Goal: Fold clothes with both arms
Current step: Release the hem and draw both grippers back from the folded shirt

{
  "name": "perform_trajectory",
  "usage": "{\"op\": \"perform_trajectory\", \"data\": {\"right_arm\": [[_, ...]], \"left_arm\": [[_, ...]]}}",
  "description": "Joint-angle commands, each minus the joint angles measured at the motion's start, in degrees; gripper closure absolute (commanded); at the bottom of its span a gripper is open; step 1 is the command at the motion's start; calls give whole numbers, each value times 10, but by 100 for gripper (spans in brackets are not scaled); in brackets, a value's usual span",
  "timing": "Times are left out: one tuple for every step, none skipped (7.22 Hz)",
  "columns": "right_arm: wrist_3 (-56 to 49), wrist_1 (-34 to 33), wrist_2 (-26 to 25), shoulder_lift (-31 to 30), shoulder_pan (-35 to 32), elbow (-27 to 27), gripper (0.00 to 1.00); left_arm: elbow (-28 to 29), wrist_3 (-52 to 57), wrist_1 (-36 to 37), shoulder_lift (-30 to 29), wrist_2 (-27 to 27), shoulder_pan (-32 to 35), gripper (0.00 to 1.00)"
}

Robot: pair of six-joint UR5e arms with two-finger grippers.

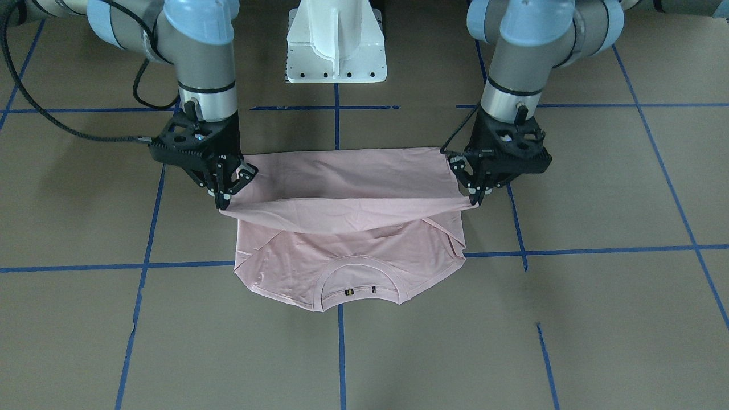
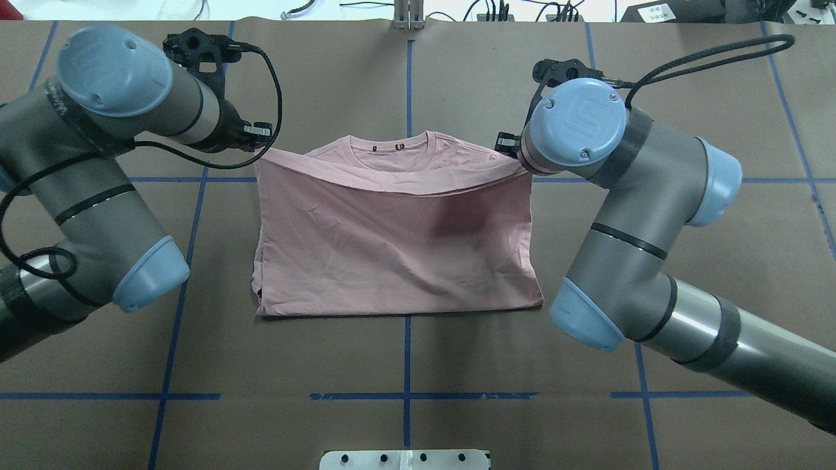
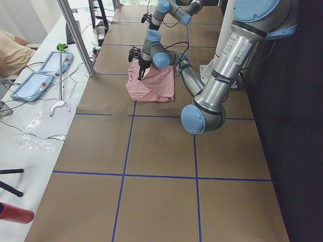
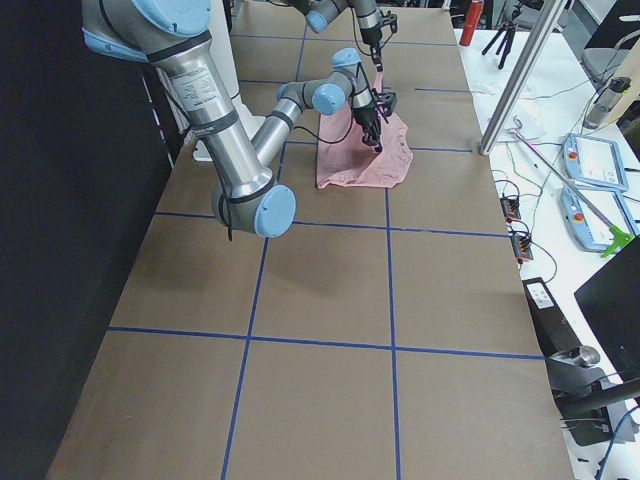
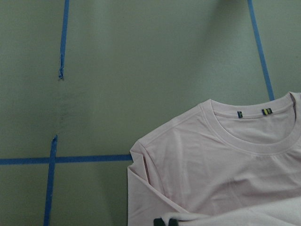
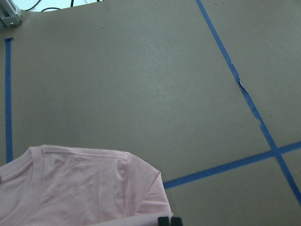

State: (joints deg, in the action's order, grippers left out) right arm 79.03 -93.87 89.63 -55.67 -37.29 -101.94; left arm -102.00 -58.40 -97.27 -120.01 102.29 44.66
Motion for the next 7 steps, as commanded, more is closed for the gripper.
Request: {"op": "perform_trajectory", "data": {"right_arm": [[-4, 108, -2, 33, -5, 136, 100], [-5, 126, -2, 34, -4, 164, 100], [-5, 127, -2, 34, -4, 176, 100], [-6, 128, -2, 34, -3, 186, 100], [-6, 128, -2, 33, -3, 190, 100], [-6, 128, -2, 33, -3, 191, 100], [-7, 128, -2, 34, -3, 191, 100]], "left_arm": [[141, 6, -98, -31, -16, 3, 100], [166, 6, -125, -31, -16, 3, 100], [172, 6, -126, -30, -16, -1, 100], [179, 6, -127, -30, -16, -11, 100], [180, 6, -130, -27, -16, -18, 100], [180, 6, -130, -26, -16, -20, 100], [180, 6, -130, -25, -16, -21, 100]]}}
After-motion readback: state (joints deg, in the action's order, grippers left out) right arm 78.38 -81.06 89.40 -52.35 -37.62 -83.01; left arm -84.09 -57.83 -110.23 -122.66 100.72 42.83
